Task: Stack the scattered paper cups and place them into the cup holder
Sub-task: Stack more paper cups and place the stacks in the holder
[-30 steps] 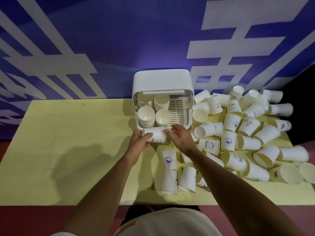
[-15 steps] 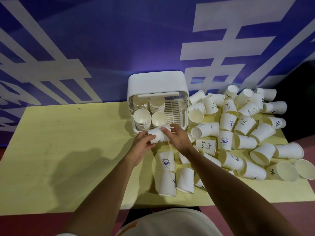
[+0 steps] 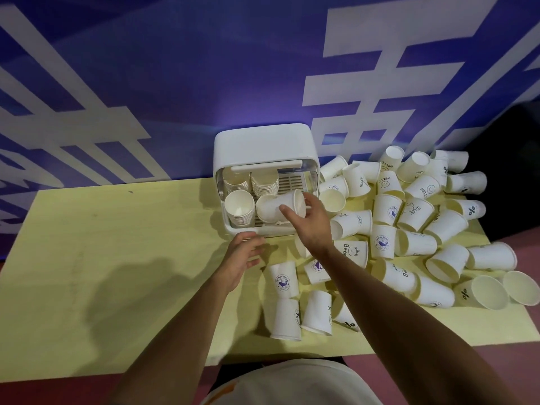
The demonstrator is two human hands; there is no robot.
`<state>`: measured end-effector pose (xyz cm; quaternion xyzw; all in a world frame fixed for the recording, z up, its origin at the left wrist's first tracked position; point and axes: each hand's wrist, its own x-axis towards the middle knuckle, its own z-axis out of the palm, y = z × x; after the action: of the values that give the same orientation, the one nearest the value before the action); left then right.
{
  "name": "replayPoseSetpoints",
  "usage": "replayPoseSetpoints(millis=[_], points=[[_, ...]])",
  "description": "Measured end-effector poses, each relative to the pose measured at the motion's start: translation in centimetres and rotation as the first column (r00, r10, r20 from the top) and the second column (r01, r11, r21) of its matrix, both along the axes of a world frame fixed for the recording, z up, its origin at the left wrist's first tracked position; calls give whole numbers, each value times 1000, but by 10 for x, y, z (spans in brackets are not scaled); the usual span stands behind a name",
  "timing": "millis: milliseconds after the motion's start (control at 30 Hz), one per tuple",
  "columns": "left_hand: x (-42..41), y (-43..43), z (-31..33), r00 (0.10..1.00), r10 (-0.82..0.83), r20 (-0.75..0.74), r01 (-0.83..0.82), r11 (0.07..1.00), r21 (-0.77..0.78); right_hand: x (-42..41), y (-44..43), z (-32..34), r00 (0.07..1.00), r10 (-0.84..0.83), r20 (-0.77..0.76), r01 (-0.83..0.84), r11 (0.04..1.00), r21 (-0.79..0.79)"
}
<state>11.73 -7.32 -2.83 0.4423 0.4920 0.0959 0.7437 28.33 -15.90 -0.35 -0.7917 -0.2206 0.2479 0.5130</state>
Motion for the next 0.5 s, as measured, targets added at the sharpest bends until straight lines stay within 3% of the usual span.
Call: replayPoseSetpoints(millis=[100,333,500], points=[[-3,-1,-4,998,-45,-38,46,999,9,5,11,1,993,13,114,-7,998,-61],[-11,5,-5,995,-68,-78,69,997,15,2,28,-9,923,254,289,-190,954,-232],[-18,10,-9,994,-52,-97,54,998,12,-3,38,-20,872,367,325,-249,903,-351]])
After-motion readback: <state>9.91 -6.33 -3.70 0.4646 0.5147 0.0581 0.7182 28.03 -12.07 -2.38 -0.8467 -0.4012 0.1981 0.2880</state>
